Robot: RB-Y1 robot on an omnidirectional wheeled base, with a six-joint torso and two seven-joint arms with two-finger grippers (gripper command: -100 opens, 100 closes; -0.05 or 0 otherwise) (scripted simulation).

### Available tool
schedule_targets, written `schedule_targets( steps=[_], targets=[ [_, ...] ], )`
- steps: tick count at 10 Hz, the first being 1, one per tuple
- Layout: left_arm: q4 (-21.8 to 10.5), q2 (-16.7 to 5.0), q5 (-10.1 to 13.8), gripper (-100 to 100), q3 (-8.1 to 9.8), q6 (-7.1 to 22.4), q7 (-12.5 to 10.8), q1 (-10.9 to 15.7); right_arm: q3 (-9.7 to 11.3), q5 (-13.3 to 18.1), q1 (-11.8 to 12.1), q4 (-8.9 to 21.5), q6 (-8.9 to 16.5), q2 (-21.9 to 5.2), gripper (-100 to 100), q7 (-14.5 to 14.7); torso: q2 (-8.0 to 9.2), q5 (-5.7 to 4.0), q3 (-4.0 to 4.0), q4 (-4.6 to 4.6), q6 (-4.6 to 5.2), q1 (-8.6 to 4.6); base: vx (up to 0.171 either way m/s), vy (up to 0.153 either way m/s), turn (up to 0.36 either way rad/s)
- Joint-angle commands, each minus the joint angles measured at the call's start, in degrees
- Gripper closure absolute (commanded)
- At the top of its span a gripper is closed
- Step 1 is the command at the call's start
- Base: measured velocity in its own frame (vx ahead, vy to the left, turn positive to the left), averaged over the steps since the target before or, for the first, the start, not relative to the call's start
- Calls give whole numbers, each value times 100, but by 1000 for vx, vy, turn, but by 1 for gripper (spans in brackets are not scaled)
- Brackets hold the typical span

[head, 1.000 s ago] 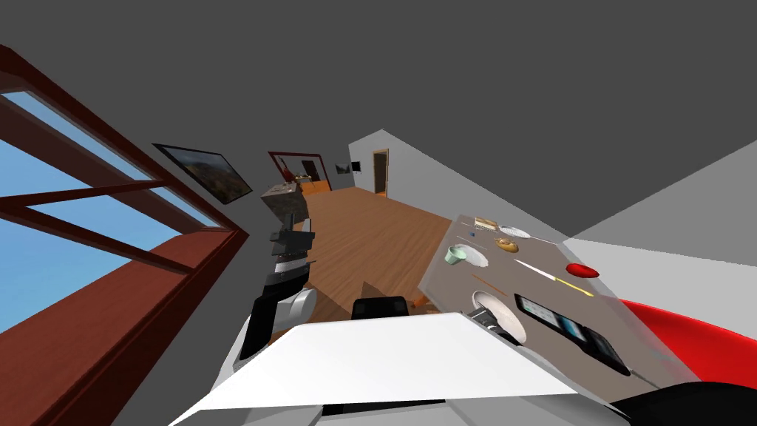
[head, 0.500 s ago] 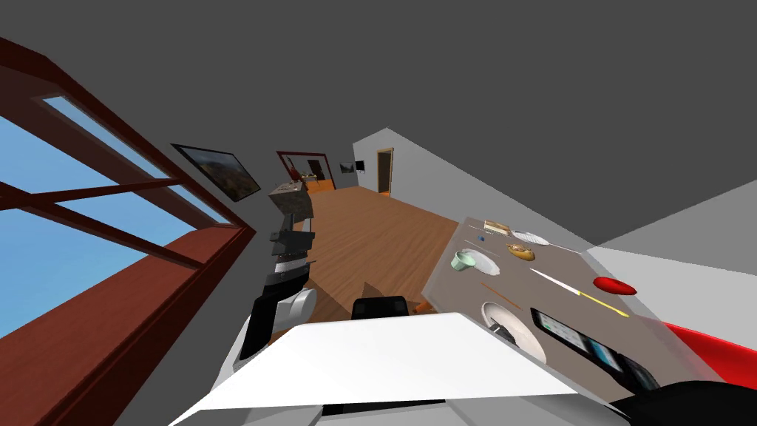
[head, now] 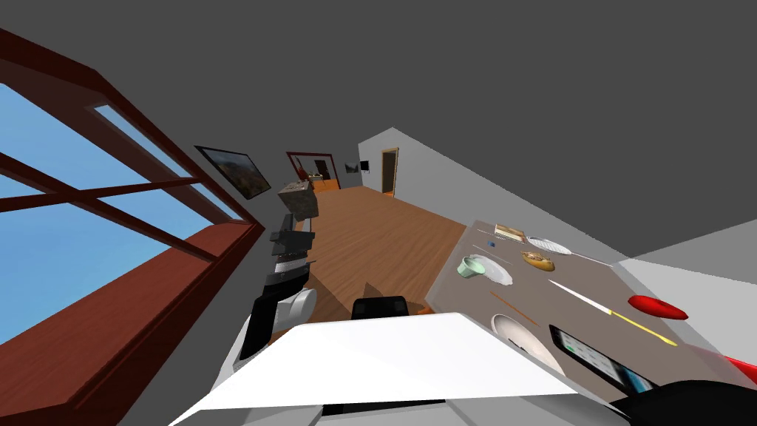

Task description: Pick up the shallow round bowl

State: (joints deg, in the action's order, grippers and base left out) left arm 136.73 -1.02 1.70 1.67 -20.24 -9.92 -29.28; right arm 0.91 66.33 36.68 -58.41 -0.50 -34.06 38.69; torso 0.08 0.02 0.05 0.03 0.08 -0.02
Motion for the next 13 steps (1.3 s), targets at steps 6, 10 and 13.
schedule_targets(
  steps=[6,10,13],
  targets=[
    [0,0,0,0,0,0,0,0,521,42,150,303,278,-301,-100,-55,11,1,6,2,3,5,18,-5,45],
    [0,0,0,0,0,0,0,0,622,196,214,596,299,-343,-100,-13,-5,0,-3,-1,1,-3,41,-16,85],
    [0,0,0,0,1,0,0,-1,720,334,271,864,311,-371,-100,24,-9,-2,-6,-2,4,-5,39,-19,68]
  ],
)
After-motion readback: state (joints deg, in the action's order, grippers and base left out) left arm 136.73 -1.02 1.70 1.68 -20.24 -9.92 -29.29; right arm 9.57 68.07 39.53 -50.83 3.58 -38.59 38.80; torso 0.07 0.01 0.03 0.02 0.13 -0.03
